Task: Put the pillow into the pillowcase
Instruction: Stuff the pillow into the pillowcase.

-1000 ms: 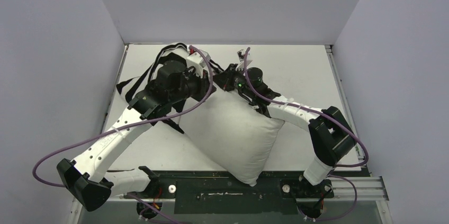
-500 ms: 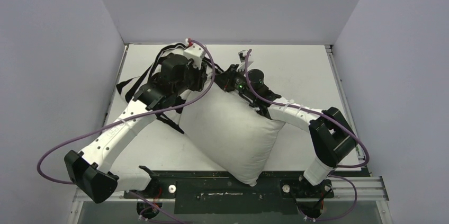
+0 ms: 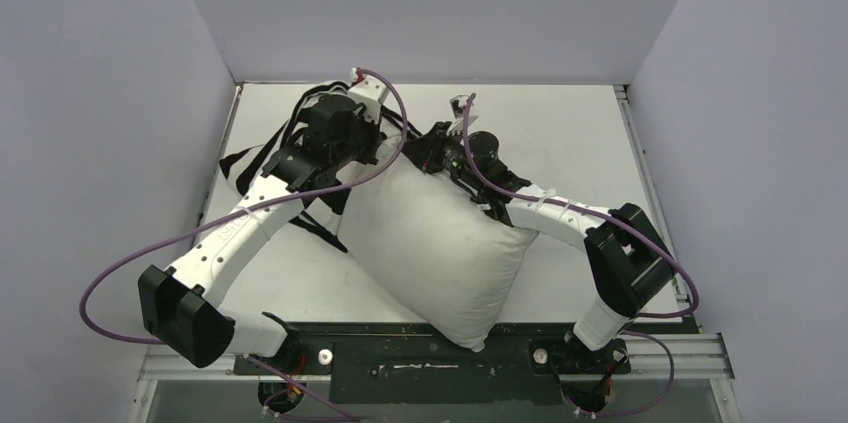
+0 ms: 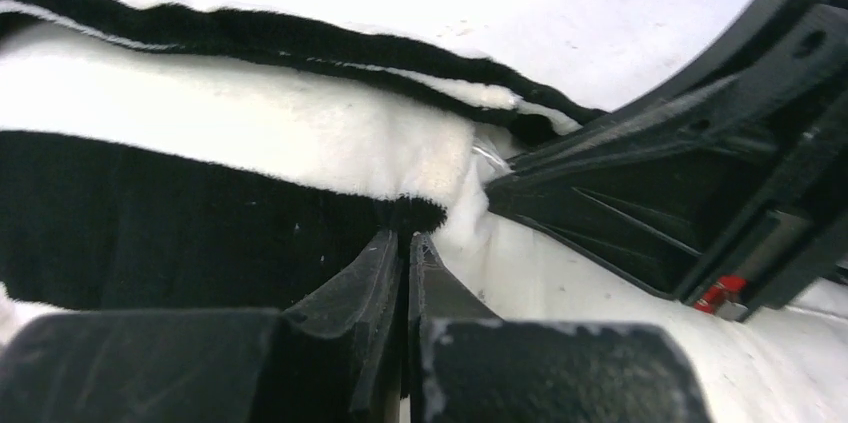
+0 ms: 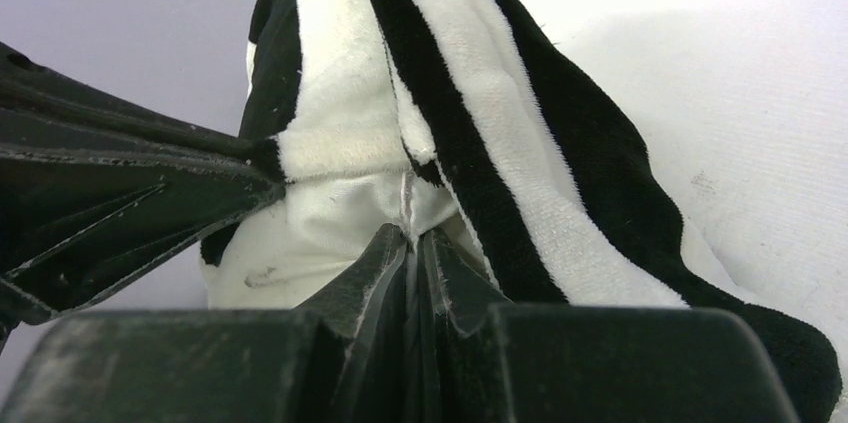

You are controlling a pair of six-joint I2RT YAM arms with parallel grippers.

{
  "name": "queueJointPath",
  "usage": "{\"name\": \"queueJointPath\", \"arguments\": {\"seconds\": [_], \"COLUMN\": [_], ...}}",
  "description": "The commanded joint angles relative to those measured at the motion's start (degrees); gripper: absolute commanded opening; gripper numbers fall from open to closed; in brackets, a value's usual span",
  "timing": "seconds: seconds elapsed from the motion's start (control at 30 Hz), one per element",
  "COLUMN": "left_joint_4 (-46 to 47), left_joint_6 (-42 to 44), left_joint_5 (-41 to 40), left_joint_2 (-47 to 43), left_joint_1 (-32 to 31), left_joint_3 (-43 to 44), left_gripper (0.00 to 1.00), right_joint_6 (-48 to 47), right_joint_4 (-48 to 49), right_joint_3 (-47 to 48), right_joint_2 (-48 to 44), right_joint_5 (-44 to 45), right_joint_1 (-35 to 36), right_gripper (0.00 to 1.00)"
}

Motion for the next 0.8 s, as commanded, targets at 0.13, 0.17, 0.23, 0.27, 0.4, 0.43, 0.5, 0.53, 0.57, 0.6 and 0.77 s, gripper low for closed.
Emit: {"name": "queueJointPath", "arguments": {"seconds": [0.13, 0.17, 0.23, 0.27, 0.4, 0.43, 0.5, 0.53, 0.57, 0.6, 0.77], "left_joint_4": [3.95, 4.05, 4.59, 4.67, 6.74, 8.85, 13.42, 14.81, 15.36, 15.50, 20.71], "left_joint_6": [-6.51, -7.48, -8.77, -9.16, -11.54, -12.97, -15.83, -16.75, -17.17, -16.94, -18.83], "left_joint_5": [16.67, 18.17, 20.65, 20.82, 22.07, 23.39, 26.35, 26.38, 25.78, 24.54, 26.10], "left_joint_2": [-4.89, -5.25, -6.01, -6.38, -7.28, -7.45, -7.57, -7.38, -7.10, -6.58, -0.88], "left_joint_1": [-0.97, -1.47, -3.50, -4.75, -9.59, -10.57, -11.77, -11.91, -11.90, -11.57, -4.73], "left_joint_3": [3.51, 3.65, 3.34, 3.13, 0.33, -1.31, -5.64, -7.55, -9.15, -10.27, -11.02], "left_gripper": [0.00, 0.00, 0.00, 0.00, 0.00, 0.00, 0.00, 0.00, 0.00, 0.00, 0.00], "right_joint_6": [3.77, 4.25, 5.52, 6.07, 7.87, 8.03, 8.60, 9.32, 10.03, 10.37, 9.19], "right_joint_4": [7.95, 8.34, 9.37, 9.77, 10.37, 10.29, 10.23, 10.88, 11.81, 12.48, 13.21], "right_joint_3": [-1.22, -1.53, -2.13, -2.41, -1.93, -1.72, -1.86, -2.40, -2.91, -3.40, -3.69], "right_joint_2": [-0.95, -0.82, -0.63, -0.55, 0.58, 0.85, 1.20, 1.37, 1.55, 1.72, 2.34], "right_joint_5": [4.20, 5.12, 7.66, 8.87, 13.05, 14.11, 17.07, 17.95, 18.41, 18.78, 17.48], "right_joint_1": [1.17, 1.08, 0.91, 0.83, 0.66, 0.64, 0.53, 0.28, -0.03, -0.33, -2.68], "right_gripper": [0.00, 0.00, 0.00, 0.00, 0.00, 0.00, 0.00, 0.00, 0.00, 0.00, 0.00]}}
